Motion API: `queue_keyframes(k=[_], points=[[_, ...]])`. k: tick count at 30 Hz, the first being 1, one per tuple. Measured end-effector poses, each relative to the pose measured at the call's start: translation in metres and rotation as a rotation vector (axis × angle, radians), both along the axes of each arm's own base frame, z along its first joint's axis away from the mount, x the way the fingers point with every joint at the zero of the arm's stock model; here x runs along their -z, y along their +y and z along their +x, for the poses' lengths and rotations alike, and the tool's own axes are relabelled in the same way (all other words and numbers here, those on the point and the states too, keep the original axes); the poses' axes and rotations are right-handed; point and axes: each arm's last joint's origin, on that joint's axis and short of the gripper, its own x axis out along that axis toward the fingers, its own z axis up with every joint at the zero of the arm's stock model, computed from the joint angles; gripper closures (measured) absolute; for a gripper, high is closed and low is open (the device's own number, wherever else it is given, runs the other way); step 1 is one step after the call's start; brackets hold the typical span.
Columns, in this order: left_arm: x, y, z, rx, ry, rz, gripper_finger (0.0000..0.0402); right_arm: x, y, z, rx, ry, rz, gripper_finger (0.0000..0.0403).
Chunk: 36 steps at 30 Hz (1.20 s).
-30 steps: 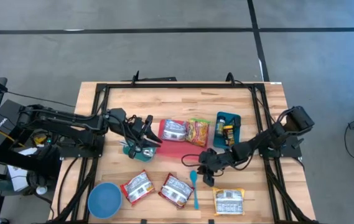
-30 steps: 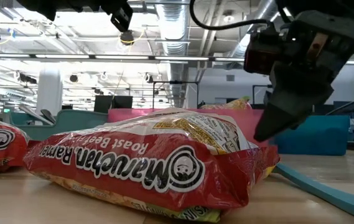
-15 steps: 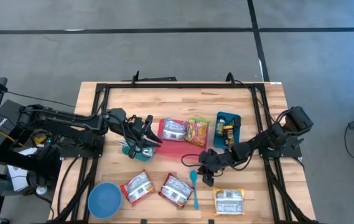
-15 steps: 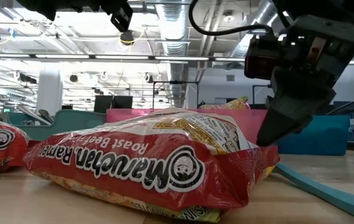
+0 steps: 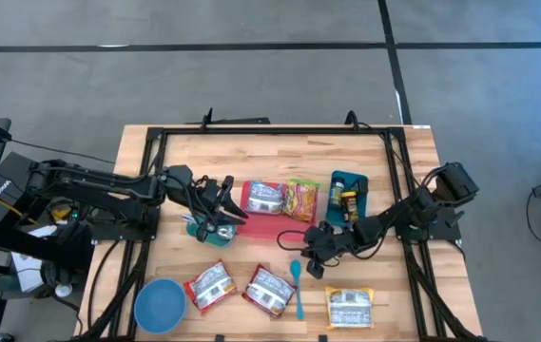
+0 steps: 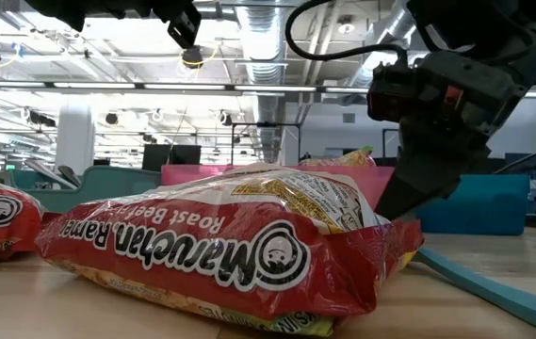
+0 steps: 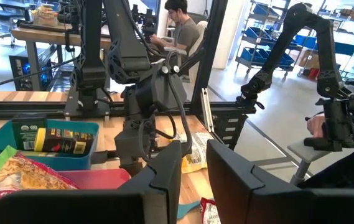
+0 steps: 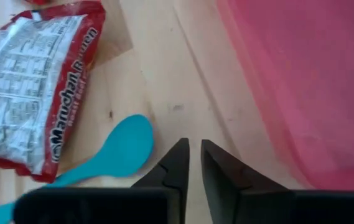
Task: Pick & Place Food Item
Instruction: Adjust the red bin, then put the blue spoon into the green bin
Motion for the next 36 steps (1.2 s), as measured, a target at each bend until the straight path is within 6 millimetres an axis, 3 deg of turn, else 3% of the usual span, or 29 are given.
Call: queue_keyframes(k=[6,23,36], points=[[0.000,0.000,0.000,0.000,0.000,0.000,0.0329,0.002,-0.007,-0.001,0.032,0.033,-0.025,0.0400],[0.000,0.000,0.000,0.000,0.000,0.000,0.0329,0.002,-0.025,0.005,0.100,0.028,-0.030,0.0402],[0.000,0.000,0.000,0.000,0.000,0.000,0.0329,0.002,-0.010,0.001,0.036,0.039,0.014,0.0403]])
